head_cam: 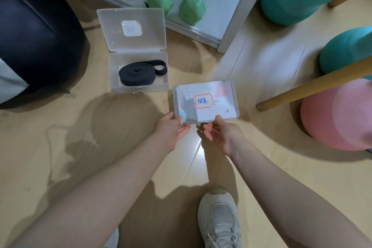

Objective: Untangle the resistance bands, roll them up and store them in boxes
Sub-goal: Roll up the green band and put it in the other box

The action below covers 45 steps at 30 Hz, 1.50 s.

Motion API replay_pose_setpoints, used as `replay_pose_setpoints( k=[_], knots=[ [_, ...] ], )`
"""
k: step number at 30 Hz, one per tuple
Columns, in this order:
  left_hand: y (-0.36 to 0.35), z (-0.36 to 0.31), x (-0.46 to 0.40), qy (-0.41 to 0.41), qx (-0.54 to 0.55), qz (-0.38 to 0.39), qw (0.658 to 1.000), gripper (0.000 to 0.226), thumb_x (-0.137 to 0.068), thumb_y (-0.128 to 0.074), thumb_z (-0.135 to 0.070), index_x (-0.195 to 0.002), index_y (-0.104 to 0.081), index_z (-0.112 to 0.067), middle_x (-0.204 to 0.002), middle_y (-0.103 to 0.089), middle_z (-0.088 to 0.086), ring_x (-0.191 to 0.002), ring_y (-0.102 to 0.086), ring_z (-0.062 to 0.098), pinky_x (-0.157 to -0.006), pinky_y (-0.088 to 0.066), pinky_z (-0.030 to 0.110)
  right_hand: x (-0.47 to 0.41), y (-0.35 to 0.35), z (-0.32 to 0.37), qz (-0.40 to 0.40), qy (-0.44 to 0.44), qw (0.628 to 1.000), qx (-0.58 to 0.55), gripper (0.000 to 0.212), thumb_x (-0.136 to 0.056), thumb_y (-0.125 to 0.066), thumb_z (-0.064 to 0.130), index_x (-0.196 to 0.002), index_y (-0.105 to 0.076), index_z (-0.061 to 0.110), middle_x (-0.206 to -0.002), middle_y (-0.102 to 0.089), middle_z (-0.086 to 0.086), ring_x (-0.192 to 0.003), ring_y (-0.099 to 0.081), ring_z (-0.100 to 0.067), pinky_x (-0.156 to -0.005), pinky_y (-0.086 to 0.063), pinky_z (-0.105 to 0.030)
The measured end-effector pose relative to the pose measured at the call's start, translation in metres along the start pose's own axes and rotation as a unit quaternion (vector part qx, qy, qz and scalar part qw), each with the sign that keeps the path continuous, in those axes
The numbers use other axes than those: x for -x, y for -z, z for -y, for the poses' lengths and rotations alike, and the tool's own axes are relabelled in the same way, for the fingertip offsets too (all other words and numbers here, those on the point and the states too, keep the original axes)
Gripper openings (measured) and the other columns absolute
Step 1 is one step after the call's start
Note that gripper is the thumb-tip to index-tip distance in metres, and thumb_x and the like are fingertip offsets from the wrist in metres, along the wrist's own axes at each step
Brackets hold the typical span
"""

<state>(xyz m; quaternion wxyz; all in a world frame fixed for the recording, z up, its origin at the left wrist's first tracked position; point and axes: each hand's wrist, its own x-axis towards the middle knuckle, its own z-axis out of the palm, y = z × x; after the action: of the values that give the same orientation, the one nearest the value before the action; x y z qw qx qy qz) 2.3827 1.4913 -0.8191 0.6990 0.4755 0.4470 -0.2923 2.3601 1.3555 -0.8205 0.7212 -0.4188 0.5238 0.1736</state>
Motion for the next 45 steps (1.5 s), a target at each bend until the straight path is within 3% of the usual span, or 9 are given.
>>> replay_pose_setpoints(
  k=[12, 17, 18, 21, 26, 29, 34, 38, 45],
  knots=[
    [-0.019, -0.009, -0.008, -0.047, -0.058, 0.009, 0.997, 0.045, -0.090, -0.059, -0.012, -0.133, -0.046, -0.013, -0.099, -0.064, 0.020, -0.087, -0.064, 0.025, -0.068, -0.053, 0.024, -0.019, 0.008, 0.023, -0.049, 0.120, 0.991, 0.012, 0.010, -0.088, -0.060, 0.004, -0.087, -0.055, -0.004, -0.079, -0.063, -0.016, -0.064, -0.066, -0.019, -0.057, -0.057, -0.021],
    [-0.022, -0.018, -0.014, -0.077, -0.174, 0.006, 0.982, 0.043, -0.093, -0.054, -0.020, -0.134, -0.044, -0.012, -0.080, -0.040, 0.002, -0.069, -0.056, 0.021, -0.055, -0.045, 0.019, 0.001, -0.008, 0.030, 0.013, 0.050, 0.976, 0.209, 0.035, -0.096, -0.046, 0.030, -0.079, -0.054, -0.001, -0.054, -0.063, -0.013, -0.044, -0.060, -0.021, -0.042, -0.045, -0.023],
    [-0.019, -0.021, -0.015, -0.098, -0.218, -0.008, 0.971, 0.041, -0.094, -0.052, -0.024, -0.132, -0.046, -0.010, -0.112, -0.058, 0.024, -0.065, -0.059, 0.020, -0.051, -0.044, 0.018, 0.008, -0.015, 0.029, 0.062, 0.044, 0.967, 0.243, 0.036, -0.096, -0.046, 0.031, -0.075, -0.053, 0.003, -0.051, -0.061, -0.011, -0.041, -0.057, -0.018, -0.040, -0.040, -0.021],
    [0.007, -0.038, -0.009, -0.250, -0.378, -0.058, 0.889, 0.026, -0.094, -0.048, -0.026, -0.114, -0.059, -0.013, -0.078, -0.068, 0.001, -0.073, -0.065, 0.019, -0.061, -0.048, 0.024, 0.023, -0.049, 0.025, 0.152, 0.097, 0.938, 0.295, 0.031, -0.095, -0.047, 0.024, -0.069, -0.052, 0.008, -0.056, -0.060, -0.008, -0.040, -0.052, -0.012, -0.042, -0.038, -0.018],
    [0.073, -0.080, -0.014, -0.510, -0.456, -0.199, 0.702, 0.025, -0.087, -0.055, -0.010, -0.111, -0.062, -0.005, -0.113, -0.059, 0.011, -0.104, -0.055, 0.026, -0.094, -0.039, 0.026, 0.000, -0.119, 0.039, 0.144, 0.255, 0.894, 0.339, 0.021, -0.093, -0.048, 0.015, -0.072, -0.053, 0.014, -0.068, -0.064, -0.002, -0.058, -0.057, -0.013, -0.065, -0.050, -0.028],
    [0.096, -0.102, -0.030, -0.419, -0.417, -0.270, 0.760, 0.042, -0.090, -0.054, -0.015, -0.131, -0.047, -0.009, -0.141, -0.038, 0.009, -0.126, -0.040, 0.026, -0.102, -0.028, 0.027, -0.028, -0.152, 0.050, 0.071, 0.330, 0.850, 0.404, 0.008, -0.092, -0.050, 0.020, -0.097, -0.056, 0.017, -0.100, -0.062, -0.004, -0.088, -0.056, -0.019, -0.091, -0.046, -0.038],
    [0.103, -0.112, -0.062, -0.265, -0.256, -0.167, 0.915, 0.054, -0.096, -0.046, -0.024, -0.145, -0.027, -0.016, -0.146, -0.039, 0.001, -0.130, -0.041, 0.018, -0.101, -0.030, 0.024, -0.060, -0.177, 0.066, 0.067, 0.335, 0.820, 0.458, 0.054, -0.096, -0.040, 0.011, -0.145, -0.017, 0.012, -0.149, -0.033, -0.004, -0.131, -0.038, -0.023, -0.107, -0.031, -0.033],
    [0.101, -0.107, -0.070, -0.282, -0.229, -0.144, 0.920, 0.047, -0.096, -0.044, -0.019, -0.142, -0.033, -0.020, -0.122, -0.052, -0.008, -0.107, -0.050, 0.006, -0.086, -0.035, 0.012, -0.071, -0.183, 0.067, 0.122, 0.327, 0.808, 0.474, 0.049, -0.098, -0.038, 0.012, -0.144, -0.020, 0.011, -0.121, -0.052, -0.003, -0.106, -0.051, -0.017, -0.100, -0.039, -0.034],
    [0.123, -0.069, -0.053, -0.294, -0.298, -0.173, 0.891, 0.042, -0.099, -0.034, -0.014, -0.141, -0.039, -0.019, -0.138, -0.049, -0.003, -0.126, -0.047, 0.016, -0.095, -0.033, 0.019, -0.057, -0.167, 0.053, 0.090, 0.319, 0.764, 0.554, 0.033, -0.096, -0.041, 0.022, -0.122, -0.037, 0.002, -0.100, -0.054, -0.009, -0.093, -0.052, -0.025, -0.084, -0.041, -0.039]
  ],
)
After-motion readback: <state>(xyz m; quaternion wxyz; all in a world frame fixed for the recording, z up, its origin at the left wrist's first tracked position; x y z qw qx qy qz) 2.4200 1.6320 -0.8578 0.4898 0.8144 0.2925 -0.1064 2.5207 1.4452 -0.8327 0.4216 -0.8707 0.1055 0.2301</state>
